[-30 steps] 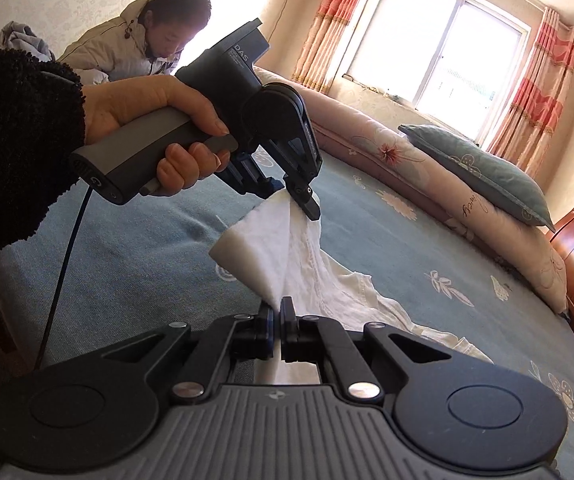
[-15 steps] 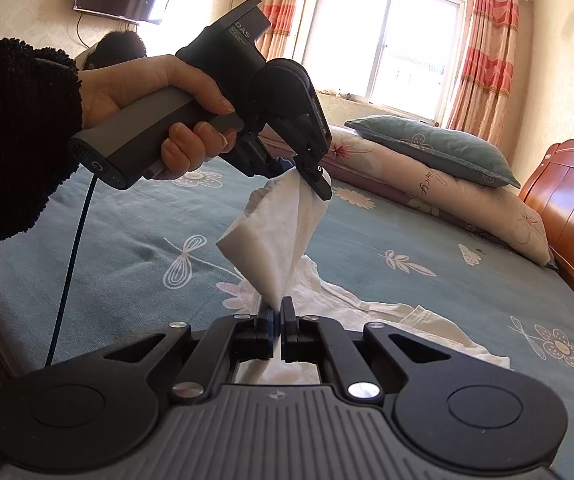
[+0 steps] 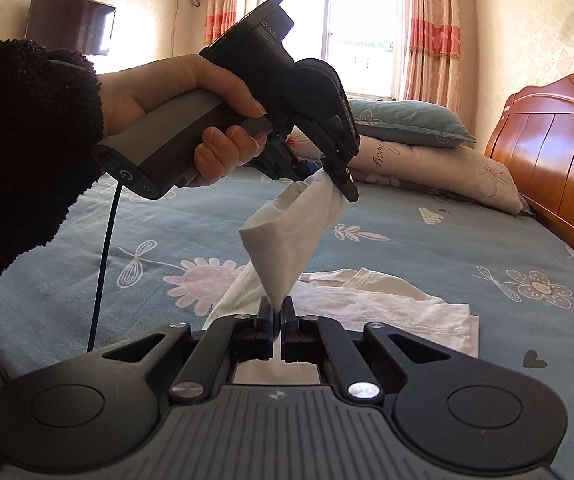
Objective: Fold clothes
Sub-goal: 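Lift the gripped white shirt edge with both tools and fold it over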
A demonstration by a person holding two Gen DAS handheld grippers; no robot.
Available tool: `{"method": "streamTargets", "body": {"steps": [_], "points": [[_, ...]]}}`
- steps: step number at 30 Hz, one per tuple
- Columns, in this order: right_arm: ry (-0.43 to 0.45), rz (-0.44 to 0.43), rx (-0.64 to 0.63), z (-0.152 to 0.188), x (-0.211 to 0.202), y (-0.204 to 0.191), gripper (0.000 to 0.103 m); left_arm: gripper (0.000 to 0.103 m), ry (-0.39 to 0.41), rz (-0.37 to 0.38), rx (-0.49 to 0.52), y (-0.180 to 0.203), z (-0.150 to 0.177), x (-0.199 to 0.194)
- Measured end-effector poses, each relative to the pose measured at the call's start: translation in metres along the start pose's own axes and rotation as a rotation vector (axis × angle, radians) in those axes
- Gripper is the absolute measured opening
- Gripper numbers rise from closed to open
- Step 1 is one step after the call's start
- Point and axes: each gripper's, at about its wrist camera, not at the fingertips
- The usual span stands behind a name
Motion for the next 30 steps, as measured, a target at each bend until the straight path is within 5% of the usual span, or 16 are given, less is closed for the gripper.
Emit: {"method": "streamTargets", "body": {"steps": [16, 30], "points": [[-0.033, 0.012, 0.245, 0.033, -0.008, 0.081, 0.003, 0.012, -0.122, -0.069, 0.2, 0.091, 0.022, 0.089], [-0.063, 0.016, 0.374, 0.062, -0.004, 0.114, 0.004, 0.012, -0.153, -0.159, 0.316, 0.125, 0.041, 0.129]]}}
Point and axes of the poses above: each gripper's, at about its wrist camera, not at the fingertips, and x roughly the way its jaws point, y to its right, z to its underside
